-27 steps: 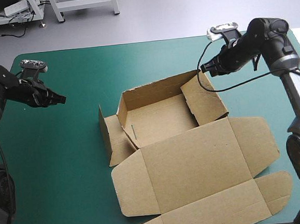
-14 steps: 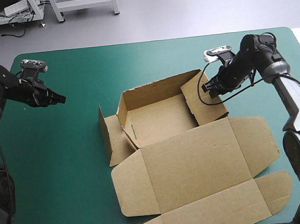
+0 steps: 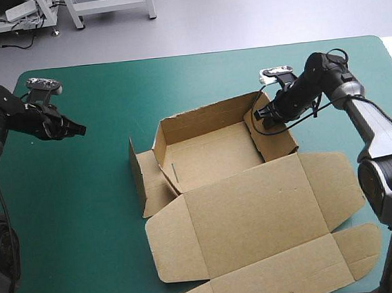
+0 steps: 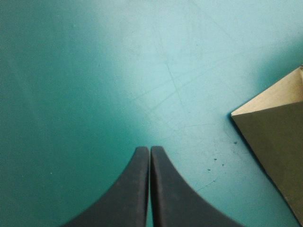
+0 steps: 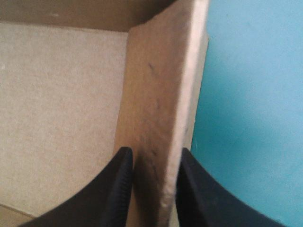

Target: Fold the box

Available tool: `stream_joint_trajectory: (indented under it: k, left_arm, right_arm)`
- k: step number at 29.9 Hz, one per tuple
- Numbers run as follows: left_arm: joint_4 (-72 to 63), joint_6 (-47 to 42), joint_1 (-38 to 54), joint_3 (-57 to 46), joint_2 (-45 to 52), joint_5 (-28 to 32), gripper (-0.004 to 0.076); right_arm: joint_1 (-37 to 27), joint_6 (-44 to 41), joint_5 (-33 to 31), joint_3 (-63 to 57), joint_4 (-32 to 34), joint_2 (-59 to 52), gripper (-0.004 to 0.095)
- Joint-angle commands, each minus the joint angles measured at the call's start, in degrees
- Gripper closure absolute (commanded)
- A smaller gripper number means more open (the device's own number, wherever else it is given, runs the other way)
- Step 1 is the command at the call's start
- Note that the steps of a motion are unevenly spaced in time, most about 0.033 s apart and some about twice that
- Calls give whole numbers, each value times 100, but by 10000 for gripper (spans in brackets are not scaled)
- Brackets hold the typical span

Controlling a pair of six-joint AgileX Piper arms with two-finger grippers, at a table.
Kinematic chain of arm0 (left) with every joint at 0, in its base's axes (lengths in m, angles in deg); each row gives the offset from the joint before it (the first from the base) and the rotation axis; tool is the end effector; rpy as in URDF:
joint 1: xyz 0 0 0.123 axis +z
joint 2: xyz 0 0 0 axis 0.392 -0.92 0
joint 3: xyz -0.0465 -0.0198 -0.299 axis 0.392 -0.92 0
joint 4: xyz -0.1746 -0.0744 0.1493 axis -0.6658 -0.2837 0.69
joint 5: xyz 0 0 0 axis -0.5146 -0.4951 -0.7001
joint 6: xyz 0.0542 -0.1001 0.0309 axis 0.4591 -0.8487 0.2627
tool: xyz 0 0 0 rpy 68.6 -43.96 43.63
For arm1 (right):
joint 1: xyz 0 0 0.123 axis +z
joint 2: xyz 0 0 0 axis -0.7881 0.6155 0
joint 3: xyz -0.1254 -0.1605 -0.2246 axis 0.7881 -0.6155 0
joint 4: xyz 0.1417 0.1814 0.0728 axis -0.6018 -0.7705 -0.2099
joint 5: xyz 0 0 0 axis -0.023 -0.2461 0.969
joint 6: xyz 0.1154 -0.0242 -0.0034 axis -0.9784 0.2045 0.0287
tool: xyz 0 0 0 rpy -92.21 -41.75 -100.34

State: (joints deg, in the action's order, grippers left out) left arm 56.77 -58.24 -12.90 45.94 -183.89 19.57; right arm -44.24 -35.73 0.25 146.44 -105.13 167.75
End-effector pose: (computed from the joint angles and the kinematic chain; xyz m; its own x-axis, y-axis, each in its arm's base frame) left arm 0.3612 0.0307 0.3324 -0.8343 0.2279 -0.5021 0.3002 0.9515 -0.0670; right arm 0.4170 0.0986 0.2648 -0.8867 -0.2857 -0.3634 -0.3947 0.8771 0.2736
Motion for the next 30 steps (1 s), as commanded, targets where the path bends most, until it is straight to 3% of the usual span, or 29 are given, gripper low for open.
stream_joint_trajectory:
  k: [1,6,13,19,24,30]
  left_arm:
    - [-190,3,1,143,250,145,729]
    - [-226,3,1,143,250,156,729]
    - [-226,3,1,143,250,214,729]
    - [-269,-65,1,143,250,472,729]
    - [-477,-96,1,143,250,862,729]
    - [-682,-375,1,143,250,1780,729]
  right_arm:
    - [-3,72,314,143,-280,-285,714]
    - [-3,72,249,143,-261,-247,924]
    - [-3,61,469,194,-314,-247,931]
    - [-3,-80,593,912,-538,-257,931]
    - [-3,-308,354,1965,-342,-257,931]
    - [-3,-522,-179,3151,124,-257,931]
